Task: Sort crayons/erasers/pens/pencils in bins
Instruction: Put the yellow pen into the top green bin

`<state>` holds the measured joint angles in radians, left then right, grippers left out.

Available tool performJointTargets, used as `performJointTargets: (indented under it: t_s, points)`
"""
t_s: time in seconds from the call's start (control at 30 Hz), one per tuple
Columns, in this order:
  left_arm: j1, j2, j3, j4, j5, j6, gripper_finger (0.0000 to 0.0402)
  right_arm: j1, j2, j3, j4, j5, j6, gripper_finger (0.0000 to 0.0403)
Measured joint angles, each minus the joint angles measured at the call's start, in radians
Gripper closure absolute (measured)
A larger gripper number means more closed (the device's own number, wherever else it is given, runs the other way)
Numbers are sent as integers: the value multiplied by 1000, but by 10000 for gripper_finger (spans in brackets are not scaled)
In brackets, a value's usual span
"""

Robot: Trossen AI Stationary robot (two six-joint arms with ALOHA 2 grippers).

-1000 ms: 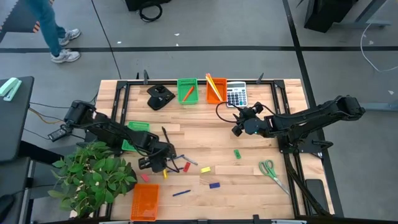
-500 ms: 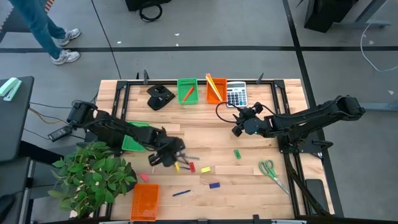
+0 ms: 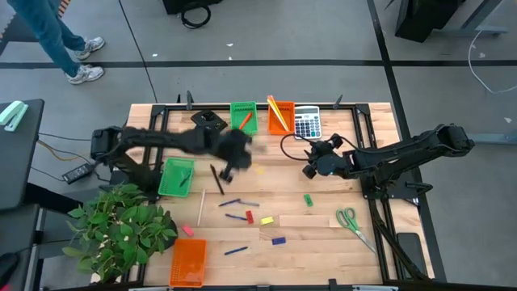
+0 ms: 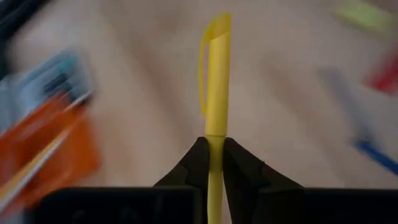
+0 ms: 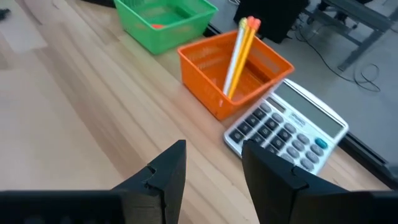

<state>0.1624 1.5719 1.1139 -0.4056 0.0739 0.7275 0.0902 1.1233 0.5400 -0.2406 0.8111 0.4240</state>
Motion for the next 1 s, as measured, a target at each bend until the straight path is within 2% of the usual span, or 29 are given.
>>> performJointTargets:
  t_s: [0.17,0.4,0.57,0.73,1.0]
  points:
    - [224,1,-1,101,29,-238,368,0,0,0,-65,28,55,241]
    - [407,53,1,293,34,-584,357,0,0,0,-75,44,64,241]
    - [445,147,0,341,34,-717,363,-1,0,0,-85,48,60,241]
    - [456,240,-2,372,30,-775,354,-3,0,0,-97,49,59,241]
    - [489,264,-1,407,22,-842,356,-3,0,0,-107,48,59,241]
